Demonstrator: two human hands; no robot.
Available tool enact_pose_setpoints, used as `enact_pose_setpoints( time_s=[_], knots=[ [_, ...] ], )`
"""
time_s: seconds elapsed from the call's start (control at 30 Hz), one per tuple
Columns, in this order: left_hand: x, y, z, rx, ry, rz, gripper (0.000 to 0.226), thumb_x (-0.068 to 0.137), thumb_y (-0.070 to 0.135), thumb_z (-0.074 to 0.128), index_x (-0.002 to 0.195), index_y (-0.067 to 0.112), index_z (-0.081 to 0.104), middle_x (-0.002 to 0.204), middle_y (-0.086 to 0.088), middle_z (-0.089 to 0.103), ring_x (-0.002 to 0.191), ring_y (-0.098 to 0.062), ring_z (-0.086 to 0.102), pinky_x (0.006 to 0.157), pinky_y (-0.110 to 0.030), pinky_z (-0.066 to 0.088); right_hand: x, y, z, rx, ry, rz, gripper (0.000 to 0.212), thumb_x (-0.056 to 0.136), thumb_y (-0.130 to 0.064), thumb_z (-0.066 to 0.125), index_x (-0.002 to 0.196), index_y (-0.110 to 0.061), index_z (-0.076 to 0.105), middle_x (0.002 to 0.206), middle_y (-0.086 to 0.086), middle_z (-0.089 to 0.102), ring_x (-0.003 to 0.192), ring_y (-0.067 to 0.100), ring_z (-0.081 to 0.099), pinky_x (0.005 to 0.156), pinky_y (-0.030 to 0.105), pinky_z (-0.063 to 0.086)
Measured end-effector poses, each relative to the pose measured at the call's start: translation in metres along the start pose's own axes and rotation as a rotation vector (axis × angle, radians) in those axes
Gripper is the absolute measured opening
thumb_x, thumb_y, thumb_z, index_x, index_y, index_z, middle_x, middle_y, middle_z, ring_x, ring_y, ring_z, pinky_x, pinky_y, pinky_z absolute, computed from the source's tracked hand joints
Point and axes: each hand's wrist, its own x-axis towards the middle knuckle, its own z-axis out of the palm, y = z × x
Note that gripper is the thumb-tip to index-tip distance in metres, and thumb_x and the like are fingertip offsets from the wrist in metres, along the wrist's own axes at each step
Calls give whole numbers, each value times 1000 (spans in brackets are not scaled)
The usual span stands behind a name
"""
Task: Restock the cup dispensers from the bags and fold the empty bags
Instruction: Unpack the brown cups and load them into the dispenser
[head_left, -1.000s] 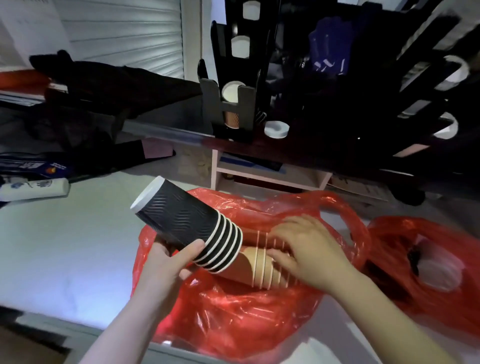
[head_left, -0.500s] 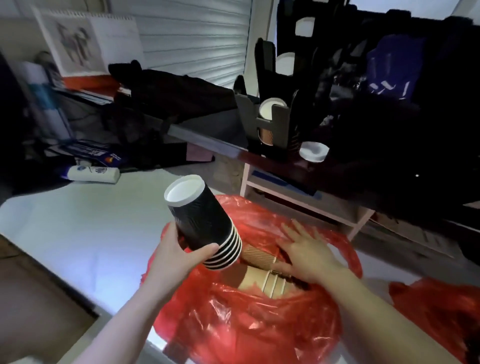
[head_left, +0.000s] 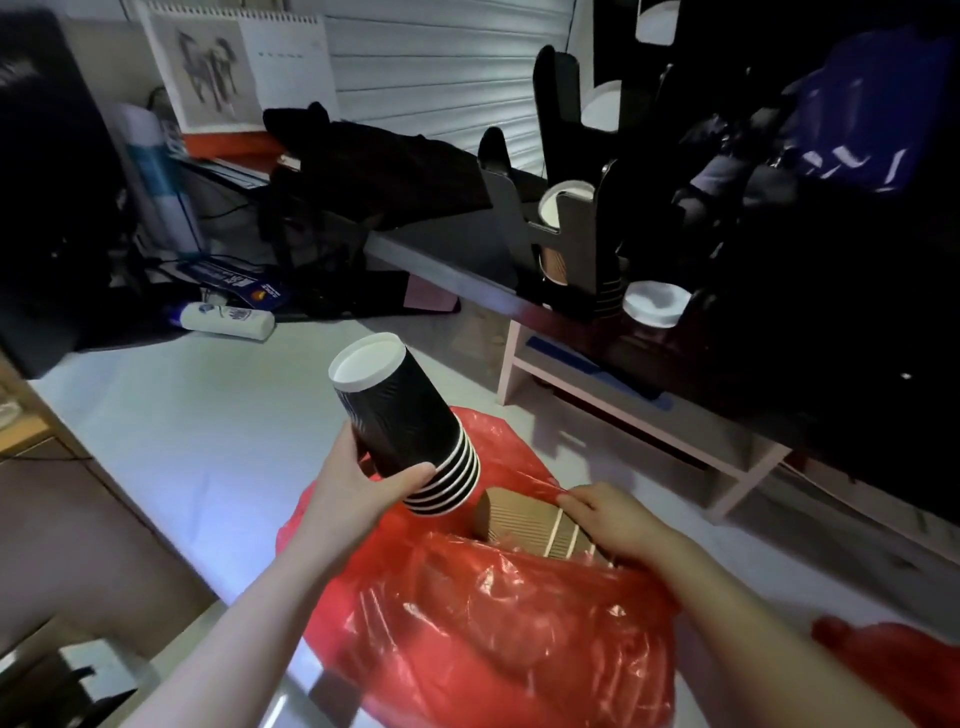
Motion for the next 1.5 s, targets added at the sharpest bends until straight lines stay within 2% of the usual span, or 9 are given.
enact_pose_setpoints(
  time_s=[0.17, 0.27, 0.37, 0.5, 0.63, 0.93, 1.17, 1.43, 1.5],
  knots=[
    [0, -7, 11, -3, 8, -27, 62, 53, 44, 80, 109, 34, 55, 103, 17, 67, 97, -1, 62, 75, -20, 47, 3, 5, 0, 61, 311, 220, 25, 84, -28, 68, 107, -19, 64, 102, 0, 67, 92, 16, 61, 73, 22, 41],
    [0, -8, 15, 13, -11, -14, 60, 52, 45, 79, 107, 38, 55, 103, 19, 67, 96, 1, 62, 75, -17, 46, -10, -7, 6, -309, 645, -60, 22, 78, -27, 70, 99, -26, 62, 101, -3, 59, 98, 20, 53, 82, 35, 40],
    [1, -7, 16, 19, -26, 5, 62, 53, 45, 79, 108, 35, 55, 102, 19, 67, 96, 0, 62, 72, -14, 46, -17, -26, 15, -449, 408, -281, 26, 83, -45, 59, 102, -27, 62, 105, -5, 60, 102, 19, 54, 85, 35, 43],
    [2, -2, 12, 7, -21, 27, 58, 59, 33, 81, 110, 30, 55, 99, 18, 67, 93, 1, 62, 70, -12, 46, -14, -30, 18, -564, 175, -50, 85, 63, -73, 63, 130, -25, 45, 128, 0, 55, 117, 24, 51, 95, 39, 43],
    [3, 9, 5, -19, -10, 41, 54, 59, 32, 80, 106, 35, 54, 99, 22, 66, 91, 4, 62, 67, -12, 47, -15, -26, 10, -569, 142, 62, 93, 55, -65, 72, 132, -22, 42, 128, 3, 56, 118, 24, 51, 97, 39, 40],
    [28, 70, -18, -242, -16, 159, 72, 50, 37, 81, 114, 13, 56, 102, 2, 71, 90, -8, 67, 69, -23, 52, -54, -72, -40, 368, 525, -215, 78, 44, -64, 82, 108, -64, 38, 105, -33, 58, 95, -13, 56, 72, 17, 44],
    [48, 131, -14, -349, -88, 312, 69, 57, 14, 88, 119, 15, 55, 113, 1, 69, 104, -16, 65, 81, -29, 55, -93, -123, -94, 579, 748, -444, 78, 49, -51, 84, 111, -69, 39, 113, -35, 56, 103, -12, 55, 76, 15, 45],
    [79, 206, 2, -342, -58, 516, 55, 59, 18, 76, 109, 19, 56, 96, 13, 72, 88, -4, 68, 62, -18, 54, -121, -156, -156, 749, 983, -702, 76, 63, -24, 86, 125, -34, 43, 111, -17, 63, 104, 9, 63, 80, 18, 51],
    [88, 218, 6, -340, -62, 563, 59, 62, 11, 78, 116, 12, 55, 104, 7, 71, 94, -5, 67, 71, -17, 53, -121, -166, -172, 793, 991, -740, 75, 66, -16, 82, 126, -27, 40, 108, -14, 64, 103, 11, 64, 79, 22, 52]
  ],
)
